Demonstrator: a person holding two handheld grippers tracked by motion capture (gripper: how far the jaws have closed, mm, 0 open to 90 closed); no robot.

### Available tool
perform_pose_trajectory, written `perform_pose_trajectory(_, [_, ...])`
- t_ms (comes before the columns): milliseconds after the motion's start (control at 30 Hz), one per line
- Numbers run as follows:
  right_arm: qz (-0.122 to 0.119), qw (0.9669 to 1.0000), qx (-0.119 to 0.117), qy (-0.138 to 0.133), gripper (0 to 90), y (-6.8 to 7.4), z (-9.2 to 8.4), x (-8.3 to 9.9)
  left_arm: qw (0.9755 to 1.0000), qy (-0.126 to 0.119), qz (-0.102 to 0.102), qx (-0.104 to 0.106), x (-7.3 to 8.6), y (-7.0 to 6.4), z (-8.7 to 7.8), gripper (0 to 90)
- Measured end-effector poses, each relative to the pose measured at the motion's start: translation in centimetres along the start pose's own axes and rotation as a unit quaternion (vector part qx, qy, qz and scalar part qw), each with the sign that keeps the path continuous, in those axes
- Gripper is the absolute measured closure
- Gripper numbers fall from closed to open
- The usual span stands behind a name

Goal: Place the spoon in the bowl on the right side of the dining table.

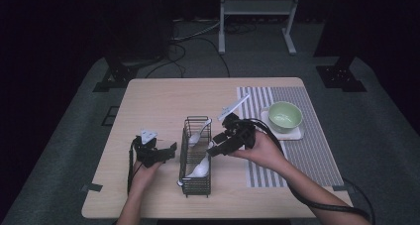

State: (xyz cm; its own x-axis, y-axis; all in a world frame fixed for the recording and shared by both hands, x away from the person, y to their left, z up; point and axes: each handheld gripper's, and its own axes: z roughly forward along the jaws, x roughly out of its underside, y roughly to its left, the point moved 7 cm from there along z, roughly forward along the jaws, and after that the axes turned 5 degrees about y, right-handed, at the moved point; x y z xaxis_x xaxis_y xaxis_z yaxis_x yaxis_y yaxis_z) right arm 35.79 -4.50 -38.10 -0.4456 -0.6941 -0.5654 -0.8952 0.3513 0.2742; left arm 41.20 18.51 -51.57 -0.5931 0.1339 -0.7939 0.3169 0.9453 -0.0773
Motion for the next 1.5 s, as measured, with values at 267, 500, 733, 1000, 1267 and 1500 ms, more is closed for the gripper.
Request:
perform_pose_trajectory(267, [0.002, 1.0, -0.004, -0.008, 59.6, 0.0, -0.2, -0.4, 1.0, 0.001, -0.001, 0.0, 0.0, 0.0, 0.0, 0.0])
perform_pose_trajectory(500, [-0.007, 0.9999, -0.004, -0.01, 75.8, 0.2, -0.2, -0.4, 1.0, 0.0, -0.003, 0.001, 0.0, 0.0, 0.0, 0.0])
perform_pose_trajectory(733, [-0.018, 0.9998, -0.012, -0.006, 79.1, 0.9, -0.2, -0.4, 1.0, 0.001, -0.002, 0.001, 0.0, 0.0, 0.0, 0.0])
perform_pose_trajectory(1000, [-0.016, 0.9993, -0.034, -0.003, 84.6, 1.4, -0.1, -0.4, 1.0, 0.0, -0.004, 0.001, 0.0, 0.0, 0.0, 0.0])
perform_pose_trajectory(1267, [-0.024, 0.999, -0.036, -0.007, 84.7, 1.5, -0.3, -0.6, 1.0, 0.0, -0.004, 0.001, 0.0, 0.0, 0.0, 0.0])
perform_pose_trajectory(1500, [-0.022, 0.9987, -0.038, -0.025, 84.7, 1.7, -1.0, -1.2, 1.0, 0.0, -0.004, 0.001, 0.0, 0.0, 0.0, 0.0])
